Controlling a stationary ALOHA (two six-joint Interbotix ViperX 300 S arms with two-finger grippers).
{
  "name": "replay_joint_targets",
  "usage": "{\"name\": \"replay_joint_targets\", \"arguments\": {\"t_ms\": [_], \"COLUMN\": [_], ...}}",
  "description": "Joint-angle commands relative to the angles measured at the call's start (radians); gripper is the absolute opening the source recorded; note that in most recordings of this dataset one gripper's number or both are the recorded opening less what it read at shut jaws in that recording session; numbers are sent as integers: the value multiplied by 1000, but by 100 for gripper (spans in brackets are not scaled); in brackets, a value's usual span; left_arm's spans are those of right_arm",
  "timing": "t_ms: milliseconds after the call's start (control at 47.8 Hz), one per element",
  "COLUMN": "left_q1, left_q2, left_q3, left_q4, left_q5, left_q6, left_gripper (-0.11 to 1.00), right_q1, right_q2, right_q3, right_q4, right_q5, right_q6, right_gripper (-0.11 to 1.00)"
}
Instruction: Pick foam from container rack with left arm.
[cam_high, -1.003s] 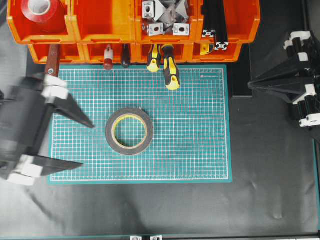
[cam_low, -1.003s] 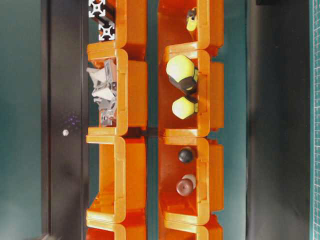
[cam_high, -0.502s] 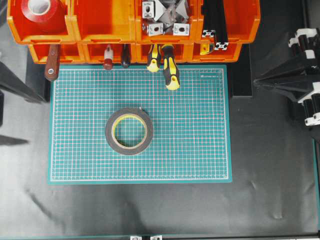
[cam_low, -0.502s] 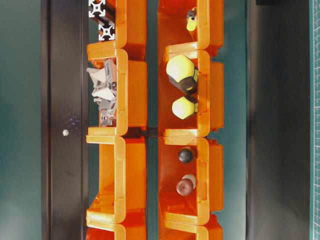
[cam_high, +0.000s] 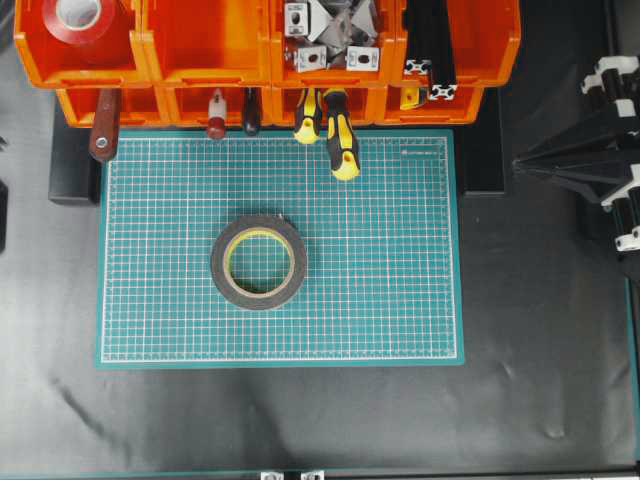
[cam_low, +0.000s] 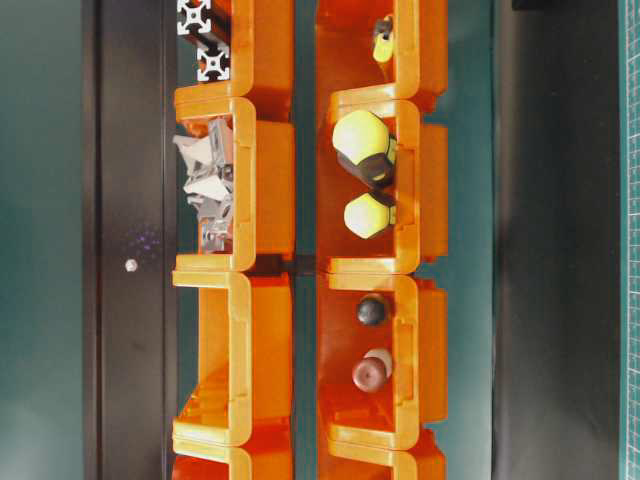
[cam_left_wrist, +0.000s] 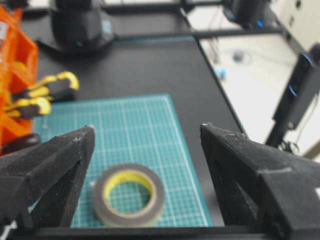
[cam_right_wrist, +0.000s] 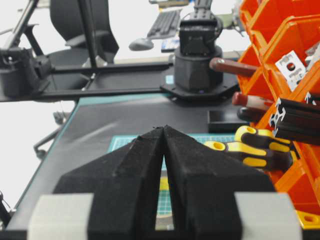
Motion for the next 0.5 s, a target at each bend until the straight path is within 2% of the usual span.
{"name": "replay_joint_targets", "arguments": {"t_ms": [0, 481], "left_q1": [32, 51], "left_q2": [-17, 25], "left_q3": [12, 63], "left_q4": [3, 3], "left_q5": [-51, -209], "left_q6": [-2, 2], "left_gripper": [82, 82], "right_q1": [2, 3], "right_q2": [-2, -5], "right_q3": [-34, -32], "right_q4": [3, 3], "right_q5": [0, -15], "right_q6": [2, -3], "right_gripper": [0, 0]}}
